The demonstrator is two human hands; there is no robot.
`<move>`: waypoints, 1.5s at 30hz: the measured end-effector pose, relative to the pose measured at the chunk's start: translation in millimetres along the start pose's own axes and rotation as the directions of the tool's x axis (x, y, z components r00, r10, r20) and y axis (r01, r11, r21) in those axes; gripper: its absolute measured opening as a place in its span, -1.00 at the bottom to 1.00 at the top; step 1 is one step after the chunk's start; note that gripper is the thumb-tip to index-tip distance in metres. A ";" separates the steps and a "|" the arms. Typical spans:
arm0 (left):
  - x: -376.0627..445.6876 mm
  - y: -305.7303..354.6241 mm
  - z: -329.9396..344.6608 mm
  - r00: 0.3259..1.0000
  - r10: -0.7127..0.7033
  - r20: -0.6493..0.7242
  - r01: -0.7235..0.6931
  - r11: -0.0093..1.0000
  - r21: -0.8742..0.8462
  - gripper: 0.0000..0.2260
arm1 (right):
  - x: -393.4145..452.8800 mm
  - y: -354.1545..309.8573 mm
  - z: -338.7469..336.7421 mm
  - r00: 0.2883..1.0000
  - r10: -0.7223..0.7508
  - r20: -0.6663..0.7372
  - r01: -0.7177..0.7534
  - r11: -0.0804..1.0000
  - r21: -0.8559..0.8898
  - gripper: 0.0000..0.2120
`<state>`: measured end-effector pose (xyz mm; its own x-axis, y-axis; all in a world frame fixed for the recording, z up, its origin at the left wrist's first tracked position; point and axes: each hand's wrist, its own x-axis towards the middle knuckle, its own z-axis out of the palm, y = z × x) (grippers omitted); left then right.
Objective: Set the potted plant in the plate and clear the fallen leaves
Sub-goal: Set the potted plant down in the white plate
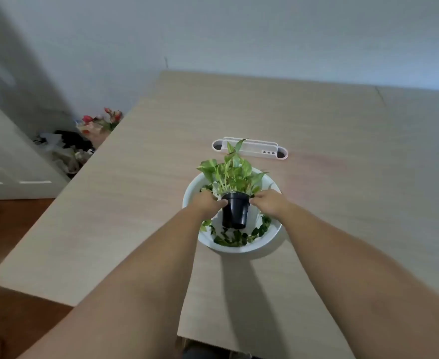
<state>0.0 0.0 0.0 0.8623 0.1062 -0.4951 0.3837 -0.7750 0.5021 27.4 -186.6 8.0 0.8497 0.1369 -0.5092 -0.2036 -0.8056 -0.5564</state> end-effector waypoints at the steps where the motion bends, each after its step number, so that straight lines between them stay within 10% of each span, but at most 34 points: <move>1: 2.9 -2.5 4.3 1.000 -0.017 0.011 0.018 0.996 -0.086 -0.57 | 3.2 1.5 5.5 1.000 0.000 -0.012 0.001 0.995 0.098 -0.71; 16: 10.9 -23.8 43.3 0.993 0.106 -0.050 -0.117 0.847 -0.519 -0.65 | -0.8 16.0 49.0 0.997 0.078 -0.006 -0.050 0.692 0.720 -0.77; 45: 15.3 -22.1 23.0 0.973 0.185 -0.135 -0.229 0.734 -0.640 -0.59 | -0.2 0.5 30.5 0.983 -0.001 -0.183 0.101 0.835 0.541 -0.59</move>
<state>-2.9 4.4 -35.0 0.9551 0.0439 -0.2930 0.2959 -0.1944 0.9352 12.3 -169.4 -12.2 0.9245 0.0297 -0.3800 -0.3470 -0.3468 -0.8714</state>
